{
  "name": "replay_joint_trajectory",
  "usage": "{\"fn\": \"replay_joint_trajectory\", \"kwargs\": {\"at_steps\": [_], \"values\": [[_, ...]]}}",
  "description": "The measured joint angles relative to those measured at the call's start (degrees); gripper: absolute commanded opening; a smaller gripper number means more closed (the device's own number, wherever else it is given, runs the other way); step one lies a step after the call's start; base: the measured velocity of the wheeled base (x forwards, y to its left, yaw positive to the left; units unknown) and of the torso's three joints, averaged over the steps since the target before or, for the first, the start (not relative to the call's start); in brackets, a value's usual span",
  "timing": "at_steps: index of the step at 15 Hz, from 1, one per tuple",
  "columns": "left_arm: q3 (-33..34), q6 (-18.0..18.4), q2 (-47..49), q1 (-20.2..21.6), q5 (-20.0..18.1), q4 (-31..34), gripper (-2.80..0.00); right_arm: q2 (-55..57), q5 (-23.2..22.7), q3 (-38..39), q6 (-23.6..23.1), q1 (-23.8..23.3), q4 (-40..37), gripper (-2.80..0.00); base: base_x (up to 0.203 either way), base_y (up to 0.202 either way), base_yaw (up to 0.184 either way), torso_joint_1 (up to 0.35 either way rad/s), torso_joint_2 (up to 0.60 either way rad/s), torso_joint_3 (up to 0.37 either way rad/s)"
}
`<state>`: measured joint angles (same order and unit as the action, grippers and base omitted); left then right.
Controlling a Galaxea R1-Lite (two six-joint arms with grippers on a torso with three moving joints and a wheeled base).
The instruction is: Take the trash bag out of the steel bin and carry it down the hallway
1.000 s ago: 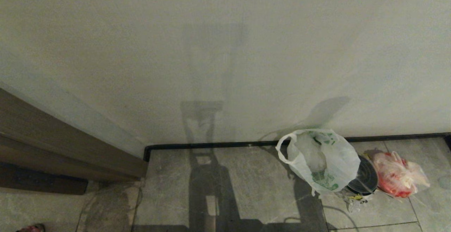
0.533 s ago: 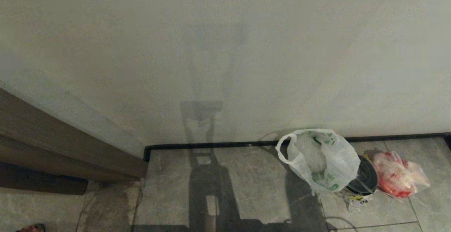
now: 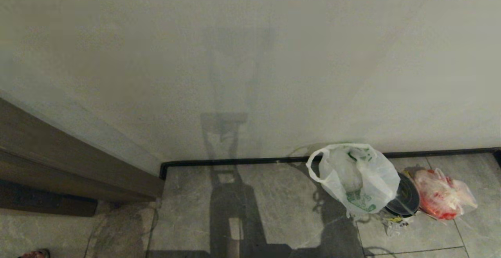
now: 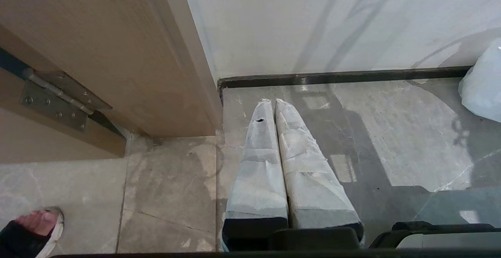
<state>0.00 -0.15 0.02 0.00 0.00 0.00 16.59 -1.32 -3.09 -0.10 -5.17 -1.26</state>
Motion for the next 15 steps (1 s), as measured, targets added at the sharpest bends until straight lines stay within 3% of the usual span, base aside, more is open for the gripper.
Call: {"fn": "replay_joint_trajectory", "kwargs": {"at_steps": [2,7,9,15], "values": [[0.00,-0.01,0.00,0.00,0.00,0.00,-2.80,-0.55,0.99,2.29,-2.42,-0.01,0.99,-2.80,0.000,0.000,0.000,0.000,0.00,0.000],[0.00,-0.01,0.00,0.00,0.00,0.00,-2.80,-1.94,1.03,3.04,-1.46,2.18,1.23,-2.80,0.000,0.000,0.000,0.000,0.00,0.000],[0.00,0.01,0.00,0.00,-0.02,0.00,-2.80,-5.78,0.99,3.09,-1.50,4.55,1.08,-2.80,0.000,0.000,0.000,0.000,0.00,0.000],[0.00,-0.01,0.00,0.00,0.00,0.00,-2.80,-15.56,1.34,3.09,-0.80,5.17,1.04,-2.80,0.000,0.000,0.000,0.000,0.00,0.000]]}}
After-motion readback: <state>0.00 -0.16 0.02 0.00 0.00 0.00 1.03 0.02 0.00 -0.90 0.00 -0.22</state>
